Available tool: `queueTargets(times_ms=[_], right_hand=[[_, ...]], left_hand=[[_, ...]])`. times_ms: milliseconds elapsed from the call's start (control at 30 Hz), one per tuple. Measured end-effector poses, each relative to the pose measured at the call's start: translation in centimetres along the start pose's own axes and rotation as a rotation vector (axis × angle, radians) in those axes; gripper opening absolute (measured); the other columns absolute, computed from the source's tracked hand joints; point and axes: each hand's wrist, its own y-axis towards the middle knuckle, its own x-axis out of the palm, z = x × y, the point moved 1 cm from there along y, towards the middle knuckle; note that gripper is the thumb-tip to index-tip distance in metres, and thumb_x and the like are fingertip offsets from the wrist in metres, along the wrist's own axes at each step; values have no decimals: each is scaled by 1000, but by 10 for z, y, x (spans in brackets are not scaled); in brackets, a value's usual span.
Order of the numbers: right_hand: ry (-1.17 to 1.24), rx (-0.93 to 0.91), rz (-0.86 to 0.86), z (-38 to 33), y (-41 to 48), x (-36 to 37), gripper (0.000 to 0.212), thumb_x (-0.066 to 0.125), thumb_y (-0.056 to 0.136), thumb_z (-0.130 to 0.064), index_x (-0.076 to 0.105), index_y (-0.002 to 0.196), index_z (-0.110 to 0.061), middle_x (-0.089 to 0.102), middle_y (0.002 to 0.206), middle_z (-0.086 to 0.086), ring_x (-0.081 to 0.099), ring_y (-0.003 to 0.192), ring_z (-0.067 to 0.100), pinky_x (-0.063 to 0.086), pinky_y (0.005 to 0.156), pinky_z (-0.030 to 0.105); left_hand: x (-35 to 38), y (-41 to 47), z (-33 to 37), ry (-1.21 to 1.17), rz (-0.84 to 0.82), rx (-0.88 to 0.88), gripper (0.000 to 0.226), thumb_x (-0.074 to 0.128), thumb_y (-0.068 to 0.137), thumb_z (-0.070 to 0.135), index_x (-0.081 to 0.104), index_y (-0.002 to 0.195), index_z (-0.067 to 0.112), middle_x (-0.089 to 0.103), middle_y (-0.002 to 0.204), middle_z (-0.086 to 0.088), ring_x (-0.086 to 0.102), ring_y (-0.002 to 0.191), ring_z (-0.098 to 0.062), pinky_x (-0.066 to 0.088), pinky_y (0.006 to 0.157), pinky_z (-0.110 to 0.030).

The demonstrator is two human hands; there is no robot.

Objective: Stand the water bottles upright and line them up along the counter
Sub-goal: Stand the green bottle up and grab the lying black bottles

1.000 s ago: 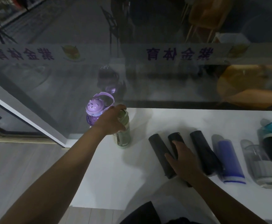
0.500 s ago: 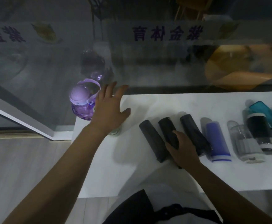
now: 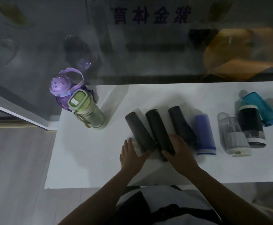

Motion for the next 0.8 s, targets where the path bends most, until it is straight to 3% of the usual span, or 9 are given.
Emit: queueTargets(times_ms=[100, 233, 300, 400, 533, 700, 800], right_hand=[[7, -19, -39, 7, 0, -5, 67, 60, 81, -49, 38, 139, -22, 45, 139, 2, 47, 122, 23, 45, 100, 45], [54, -40, -77, 14, -4, -3, 62, 64, 82, -41, 41, 136, -23, 48, 134, 0, 52, 116, 20, 48, 97, 43], [52, -61, -98, 19, -4, -1, 62, 62, 82, -45, 41, 136, -23, 50, 132, 0, 54, 114, 18, 50, 95, 42], [43, -77, -129, 25, -3, 1, 67, 53, 80, -56, 39, 137, -25, 51, 132, 1, 55, 114, 19, 50, 94, 43], [35, -89, -174, 33, 0, 3, 73, 47, 78, -62, 35, 140, -25, 45, 139, 4, 51, 121, 24, 48, 98, 47], [48, -98, -201, 37, 4, 3, 79, 45, 76, -63, 33, 143, -24, 42, 143, 4, 48, 125, 24, 45, 102, 47], [63, -106, -209, 38, 7, 3, 75, 48, 77, -60, 34, 142, -25, 41, 142, 3, 49, 122, 24, 46, 100, 47]], left_hand=[[16, 0, 8, -40, 110, -69, 94, 57, 68, 80, 35, 138, 23, 42, 137, 7, 35, 133, -19, 33, 107, -44], [29, 6, 24, -79, 73, -195, 105, 47, 63, 90, 31, 144, 25, 32, 146, 9, 26, 139, -19, 29, 109, -55], [35, 7, 34, -135, 72, -264, 99, 48, 62, 90, 36, 136, 26, 35, 137, 9, 30, 133, -19, 30, 107, -53], [43, 9, 45, -208, 125, -344, 88, 56, 61, 82, 40, 126, 24, 37, 122, 6, 38, 119, -20, 35, 102, -50], [46, 9, 47, -260, 185, -373, 80, 69, 62, 68, 46, 122, 20, 41, 118, 6, 43, 112, -20, 42, 100, -48], [30, 0, 34, -230, 233, -418, 69, 79, 69, 45, 48, 125, 20, 54, 118, 0, 52, 105, -24, 48, 95, -49], [17, -8, 17, -254, 233, -379, 76, 82, 72, 33, 43, 136, 19, 53, 126, -3, 55, 109, -26, 50, 94, -51]])
